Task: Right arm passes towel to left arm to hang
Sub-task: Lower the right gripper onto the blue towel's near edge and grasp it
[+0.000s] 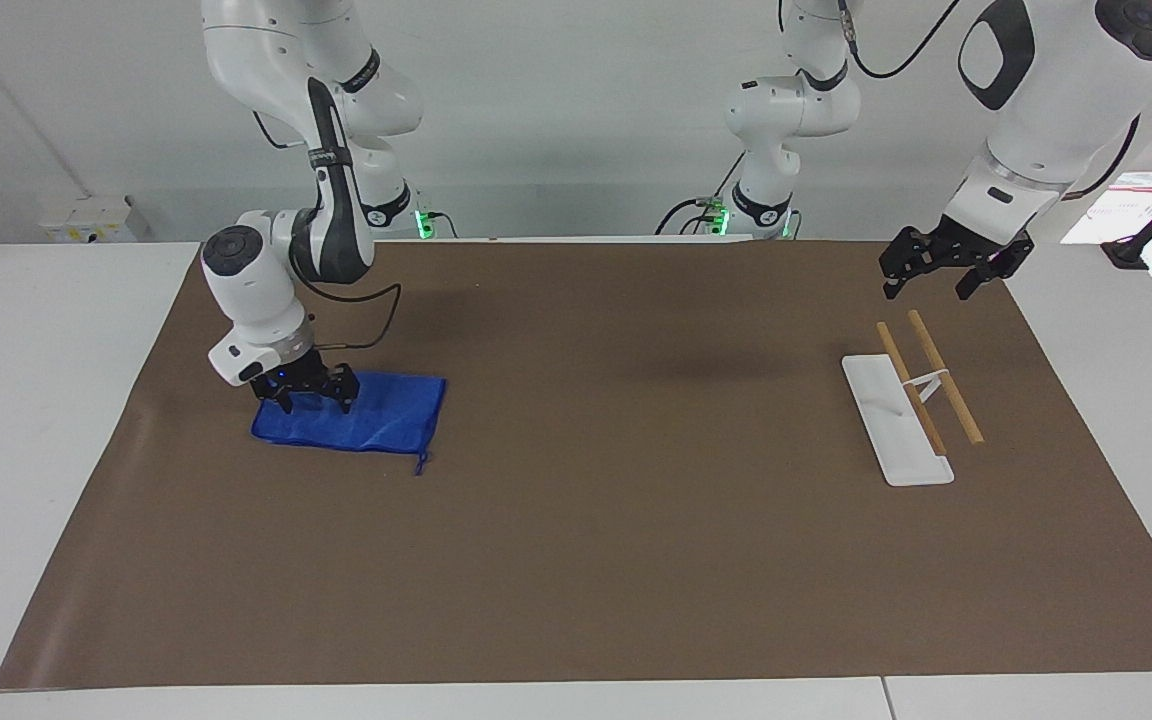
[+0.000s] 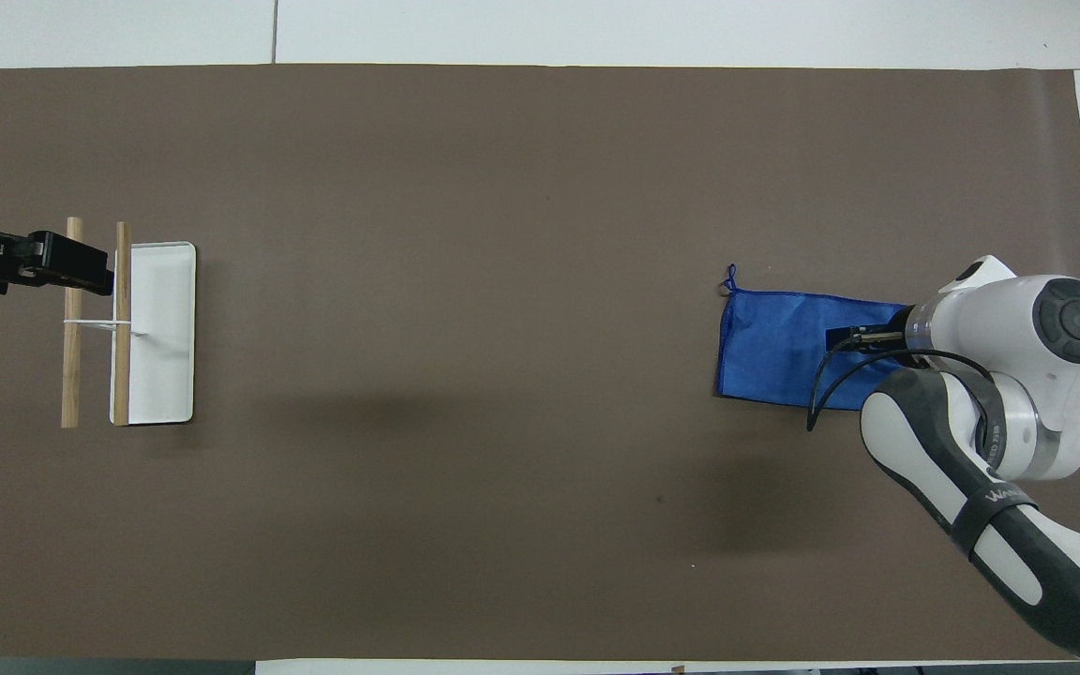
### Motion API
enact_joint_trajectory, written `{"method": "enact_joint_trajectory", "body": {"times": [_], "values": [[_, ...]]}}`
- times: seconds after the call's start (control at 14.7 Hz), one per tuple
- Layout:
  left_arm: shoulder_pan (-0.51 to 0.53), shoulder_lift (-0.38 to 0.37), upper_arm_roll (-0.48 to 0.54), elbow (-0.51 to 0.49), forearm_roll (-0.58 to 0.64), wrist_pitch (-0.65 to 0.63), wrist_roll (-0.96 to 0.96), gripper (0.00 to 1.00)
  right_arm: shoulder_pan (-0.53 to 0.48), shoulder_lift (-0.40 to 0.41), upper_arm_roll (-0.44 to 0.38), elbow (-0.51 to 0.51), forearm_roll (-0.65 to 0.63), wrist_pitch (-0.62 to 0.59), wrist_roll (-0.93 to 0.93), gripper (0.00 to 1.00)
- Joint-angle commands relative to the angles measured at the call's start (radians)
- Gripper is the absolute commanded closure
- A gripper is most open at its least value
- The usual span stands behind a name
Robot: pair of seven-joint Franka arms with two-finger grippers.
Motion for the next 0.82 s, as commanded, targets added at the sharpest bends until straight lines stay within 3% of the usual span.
{"method": "enact_joint_trajectory", "body": {"times": [0.0, 0.14, 0.34, 0.41, 0.61, 0.75], "values": [[0.003, -0.028, 0.001, -0.027, 0.018, 0.001, 0.006, 0.00, 0.001, 0.007, 0.009, -0.005, 0.016, 0.025, 0.054, 0.04], [0.003, -0.028, 0.001, -0.027, 0.018, 0.001, 0.006, 0.00, 0.000, 0.007, 0.009, -0.007, 0.016, 0.026, 0.053, 0.31], [0.003, -0.028, 0.001, -0.027, 0.018, 0.001, 0.006, 0.00, -0.002, 0.016, 0.009, -0.009, 0.016, 0.026, 0.049, 0.94], [0.003, -0.028, 0.001, -0.027, 0.018, 0.001, 0.006, 0.00, 0.000, 0.025, 0.009, -0.009, 0.016, 0.026, 0.049, 1.00], [0.003, -0.028, 0.001, -0.027, 0.018, 0.001, 0.006, 0.00, 0.012, 0.028, 0.009, 0.007, 0.015, 0.020, 0.046, 1.00], [0.003, -0.028, 0.001, -0.027, 0.018, 0.001, 0.006, 0.00, 0.015, 0.015, 0.012, 0.063, 0.016, -0.061, 0.043, 1.00]]}}
